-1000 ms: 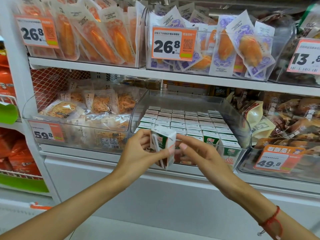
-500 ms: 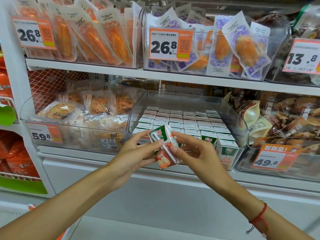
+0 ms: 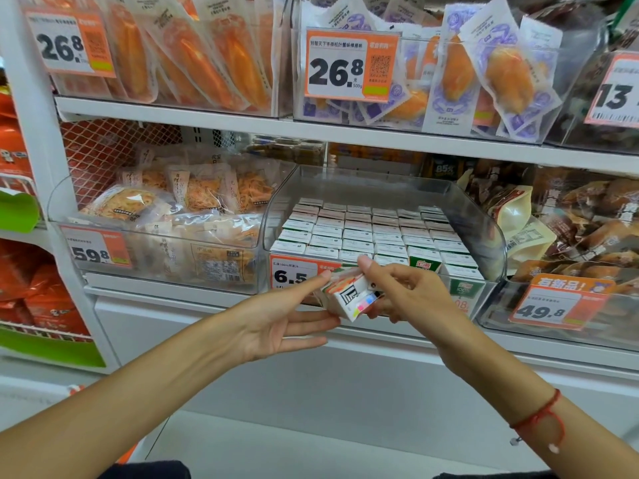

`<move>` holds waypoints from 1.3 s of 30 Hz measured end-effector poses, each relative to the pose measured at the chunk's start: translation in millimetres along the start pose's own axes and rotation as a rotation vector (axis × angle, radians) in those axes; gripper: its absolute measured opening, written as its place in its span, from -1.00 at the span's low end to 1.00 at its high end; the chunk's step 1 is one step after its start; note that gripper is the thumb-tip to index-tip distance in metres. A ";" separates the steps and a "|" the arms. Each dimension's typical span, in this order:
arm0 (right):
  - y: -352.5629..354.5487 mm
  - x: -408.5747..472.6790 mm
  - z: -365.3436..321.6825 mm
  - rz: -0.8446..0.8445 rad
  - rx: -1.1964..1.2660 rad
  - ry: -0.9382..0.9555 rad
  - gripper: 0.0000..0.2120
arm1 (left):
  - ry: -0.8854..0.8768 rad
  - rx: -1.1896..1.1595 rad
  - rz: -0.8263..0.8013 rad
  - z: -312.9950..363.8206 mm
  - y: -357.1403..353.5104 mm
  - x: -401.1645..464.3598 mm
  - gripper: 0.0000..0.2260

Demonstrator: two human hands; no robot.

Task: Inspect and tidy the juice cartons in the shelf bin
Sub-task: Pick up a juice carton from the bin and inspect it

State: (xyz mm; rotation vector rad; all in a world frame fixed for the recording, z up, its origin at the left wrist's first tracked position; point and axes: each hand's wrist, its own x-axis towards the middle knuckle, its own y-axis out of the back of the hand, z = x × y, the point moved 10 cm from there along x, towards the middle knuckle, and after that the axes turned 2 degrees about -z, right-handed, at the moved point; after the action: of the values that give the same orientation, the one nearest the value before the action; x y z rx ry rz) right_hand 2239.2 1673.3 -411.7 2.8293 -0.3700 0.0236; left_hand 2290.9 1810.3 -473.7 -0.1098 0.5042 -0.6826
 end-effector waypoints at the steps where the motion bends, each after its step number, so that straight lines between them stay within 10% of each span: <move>1: 0.3 -0.3 0.9 0.004 0.001 -0.014 -0.50 | 0.000 -0.025 -0.005 0.0 -1.2 -0.1 -0.49; 12: 4.8 0.5 -6.5 0.070 0.071 0.085 -0.69 | -0.448 -0.031 0.124 43.4 8.7 -7.6 -0.55; 17: 17.5 -16.5 -49.2 0.335 -0.516 0.501 -0.61 | -0.333 -0.043 0.086 34.4 6.9 -2.3 -0.60; 24: -3.5 -35.1 -67.4 0.274 -0.895 0.880 -0.58 | -0.238 -0.155 -0.067 31.6 -2.5 3.0 -0.55; 30: 13.1 -21.0 -54.0 0.165 -1.042 0.825 -0.59 | -0.224 -0.137 -0.049 40.2 -6.9 15.7 -0.58; 35: 120.9 -11.5 -36.7 0.565 -0.964 0.535 -0.60 | -0.313 -0.182 -0.084 77.4 -50.7 38.6 -0.68; 39: 176.7 -9.9 0.5 0.692 -0.962 0.221 -0.52 | -0.522 0.250 -0.049 99.7 -102.6 57.2 -0.65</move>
State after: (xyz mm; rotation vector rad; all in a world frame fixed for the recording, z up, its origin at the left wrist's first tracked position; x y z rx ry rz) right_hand 2184.6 1511.9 -363.3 1.6434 -0.9698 0.2287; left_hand 2317.4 1688.3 -383.3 -0.0607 -0.0855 -0.7272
